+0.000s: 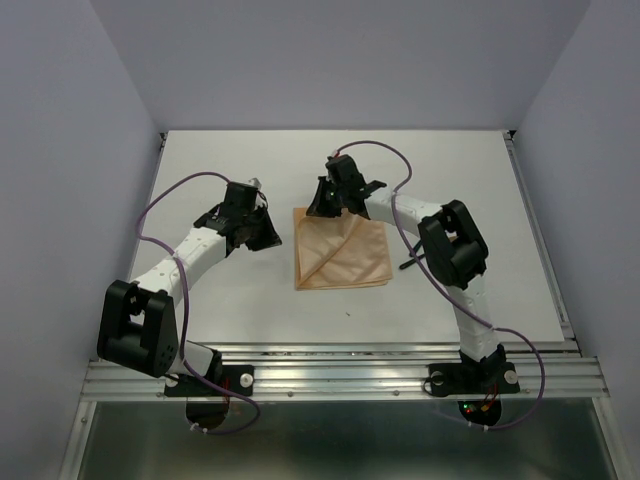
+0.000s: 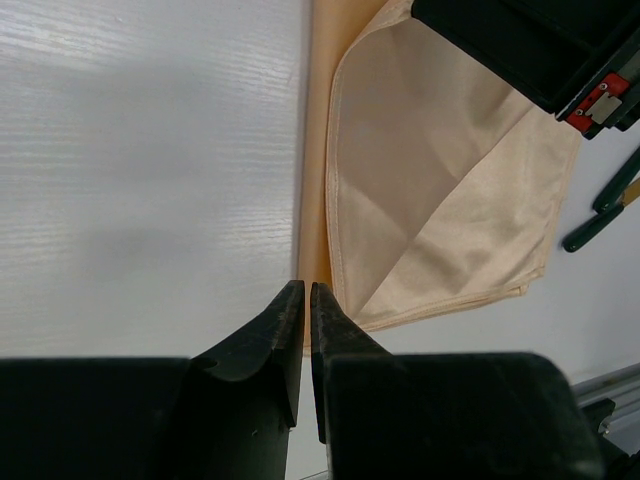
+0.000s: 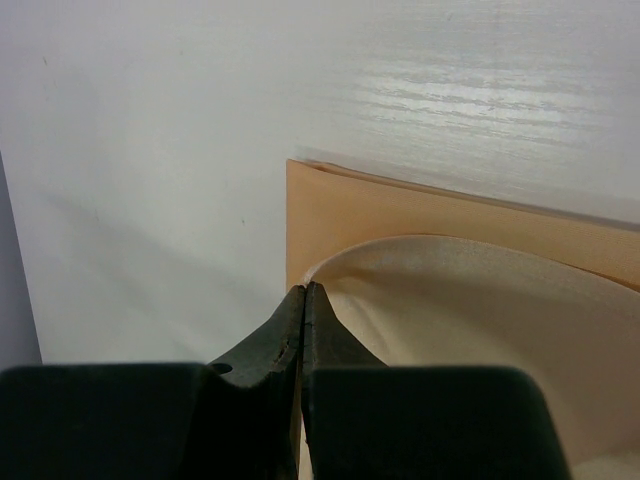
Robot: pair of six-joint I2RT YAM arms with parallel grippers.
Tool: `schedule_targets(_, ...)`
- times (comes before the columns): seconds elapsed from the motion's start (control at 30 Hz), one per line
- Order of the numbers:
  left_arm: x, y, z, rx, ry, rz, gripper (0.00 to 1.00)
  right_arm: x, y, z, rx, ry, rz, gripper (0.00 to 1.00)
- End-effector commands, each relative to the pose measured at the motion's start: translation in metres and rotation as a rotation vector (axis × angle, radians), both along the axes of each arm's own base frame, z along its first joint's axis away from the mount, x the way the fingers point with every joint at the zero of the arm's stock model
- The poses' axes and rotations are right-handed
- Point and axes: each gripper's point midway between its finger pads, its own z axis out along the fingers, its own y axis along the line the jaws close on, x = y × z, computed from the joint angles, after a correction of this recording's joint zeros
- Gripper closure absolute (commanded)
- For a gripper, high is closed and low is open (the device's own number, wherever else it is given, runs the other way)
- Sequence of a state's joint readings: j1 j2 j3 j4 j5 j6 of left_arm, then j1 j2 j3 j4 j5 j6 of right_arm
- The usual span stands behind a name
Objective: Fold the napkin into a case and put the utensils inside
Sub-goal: Fold the top corner of the square-folded napkin at the center of the board.
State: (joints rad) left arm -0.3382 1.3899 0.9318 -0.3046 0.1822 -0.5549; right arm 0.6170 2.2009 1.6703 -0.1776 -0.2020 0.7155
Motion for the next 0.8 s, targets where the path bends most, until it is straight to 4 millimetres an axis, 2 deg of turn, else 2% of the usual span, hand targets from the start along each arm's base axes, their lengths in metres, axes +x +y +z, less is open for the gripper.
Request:
schedule_targets(0.0, 0.001, 0.003, 0.015, -0.008, -0.044, 0.004, 0.81, 0.014, 0.008, 0.015, 0.022, -0.050, -0.026, 0.99)
schedule_targets(0.77, -0.002, 0.002, 0.011, -0.016, -0.037, 0.001, 0.81, 0.026, 0.015, 0.008, 0.034, -0.049, -0.047, 0.94)
